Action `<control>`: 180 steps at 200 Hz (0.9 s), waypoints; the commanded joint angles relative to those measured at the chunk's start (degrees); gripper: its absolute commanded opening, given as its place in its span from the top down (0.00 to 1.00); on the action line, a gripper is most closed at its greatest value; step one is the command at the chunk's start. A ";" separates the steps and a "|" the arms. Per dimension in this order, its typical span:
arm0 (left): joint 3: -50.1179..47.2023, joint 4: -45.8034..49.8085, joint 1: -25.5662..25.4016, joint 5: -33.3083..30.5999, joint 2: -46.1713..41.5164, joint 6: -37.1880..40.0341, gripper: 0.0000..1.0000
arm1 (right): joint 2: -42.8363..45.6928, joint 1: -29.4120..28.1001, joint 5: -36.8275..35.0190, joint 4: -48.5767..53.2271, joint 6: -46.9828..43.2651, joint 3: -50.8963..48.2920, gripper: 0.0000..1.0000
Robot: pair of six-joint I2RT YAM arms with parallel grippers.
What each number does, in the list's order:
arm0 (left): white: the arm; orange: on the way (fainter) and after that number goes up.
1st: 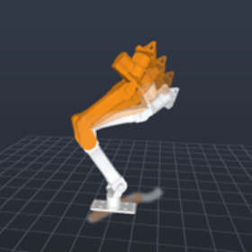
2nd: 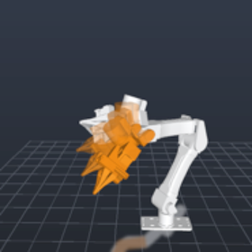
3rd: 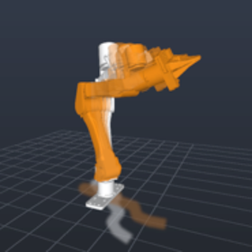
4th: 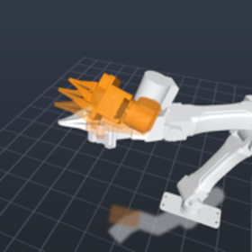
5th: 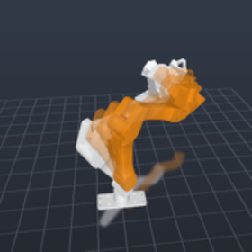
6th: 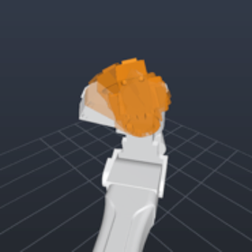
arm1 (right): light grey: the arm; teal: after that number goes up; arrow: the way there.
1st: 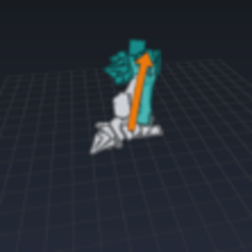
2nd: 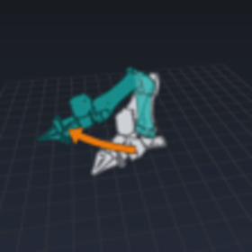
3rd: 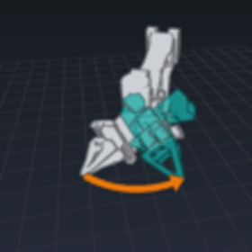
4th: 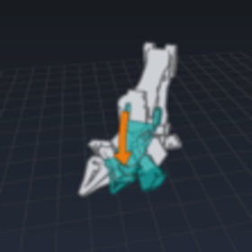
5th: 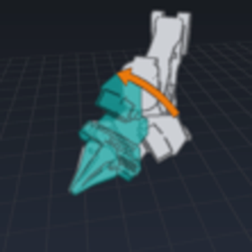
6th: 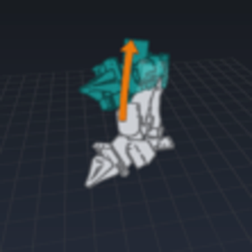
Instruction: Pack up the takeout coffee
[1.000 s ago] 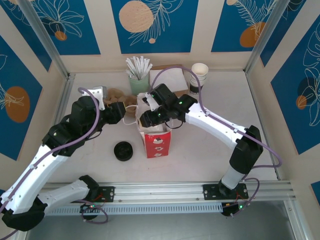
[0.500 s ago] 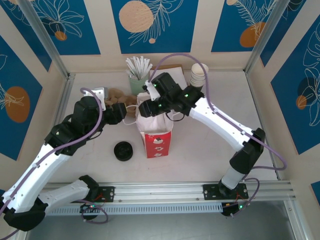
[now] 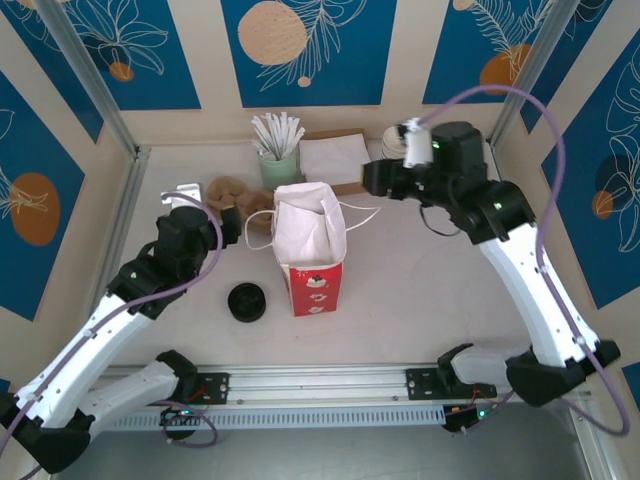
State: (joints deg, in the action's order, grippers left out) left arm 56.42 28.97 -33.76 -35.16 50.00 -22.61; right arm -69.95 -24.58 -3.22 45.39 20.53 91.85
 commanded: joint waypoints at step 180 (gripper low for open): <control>-41.31 -62.98 25.53 10.00 14.73 16.76 0.01 | -10.14 26.62 -5.04 -75.05 -10.10 -61.95 0.01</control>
State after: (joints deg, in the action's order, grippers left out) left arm 15.88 -25.36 -9.91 -29.87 62.04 -6.87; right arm -78.30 1.89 -8.43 -16.36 14.83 31.33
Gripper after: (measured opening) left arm 0.994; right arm 0.991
